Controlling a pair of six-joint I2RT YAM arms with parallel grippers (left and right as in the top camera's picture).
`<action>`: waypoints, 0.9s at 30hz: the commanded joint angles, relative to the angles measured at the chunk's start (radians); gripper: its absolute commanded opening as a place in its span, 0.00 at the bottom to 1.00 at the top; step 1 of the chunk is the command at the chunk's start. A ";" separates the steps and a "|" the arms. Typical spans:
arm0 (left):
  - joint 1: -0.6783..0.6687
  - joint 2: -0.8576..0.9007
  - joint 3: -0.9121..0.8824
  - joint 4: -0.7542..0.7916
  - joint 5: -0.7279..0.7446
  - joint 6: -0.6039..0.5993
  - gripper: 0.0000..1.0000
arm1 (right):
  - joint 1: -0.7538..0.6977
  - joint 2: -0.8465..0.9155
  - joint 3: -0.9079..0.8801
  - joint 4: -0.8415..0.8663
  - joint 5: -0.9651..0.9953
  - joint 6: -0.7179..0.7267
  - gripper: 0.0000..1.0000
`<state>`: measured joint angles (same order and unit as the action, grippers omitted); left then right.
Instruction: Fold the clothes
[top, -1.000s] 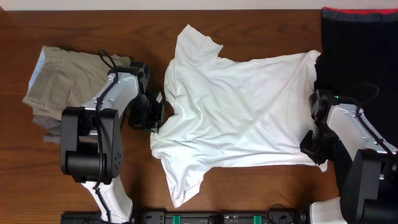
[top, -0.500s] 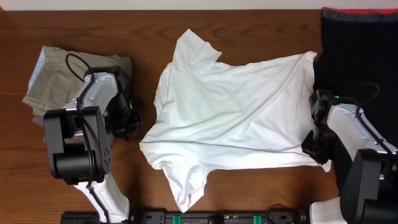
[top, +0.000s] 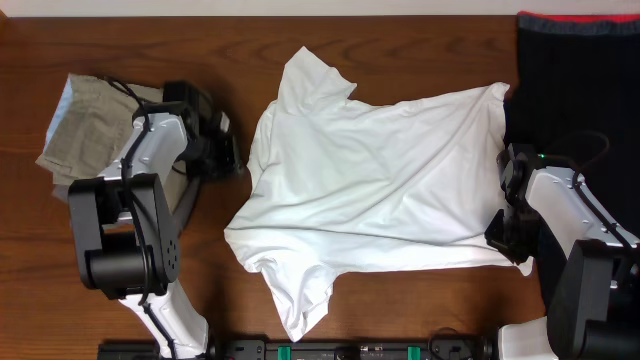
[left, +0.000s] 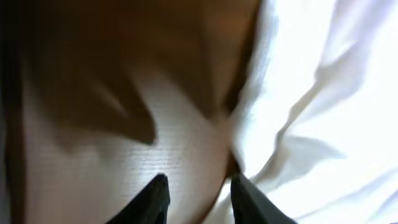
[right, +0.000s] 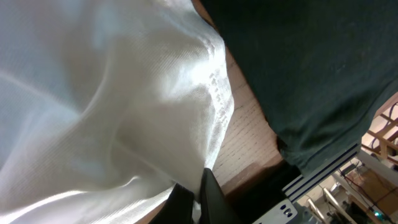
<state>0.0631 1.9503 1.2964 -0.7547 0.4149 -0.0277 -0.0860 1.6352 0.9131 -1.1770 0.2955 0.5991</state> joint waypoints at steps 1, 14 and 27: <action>-0.020 -0.019 0.015 0.049 0.065 0.036 0.36 | -0.006 -0.012 -0.002 0.004 0.029 -0.006 0.04; -0.119 0.014 0.014 0.130 -0.043 0.084 0.36 | -0.006 -0.012 -0.002 0.008 0.029 -0.006 0.04; -0.119 0.056 -0.003 0.131 -0.121 0.084 0.42 | -0.006 -0.012 -0.002 0.014 0.011 -0.006 0.05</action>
<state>-0.0597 1.9625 1.2968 -0.6235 0.3126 0.0433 -0.0860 1.6352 0.9131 -1.1652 0.2951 0.5972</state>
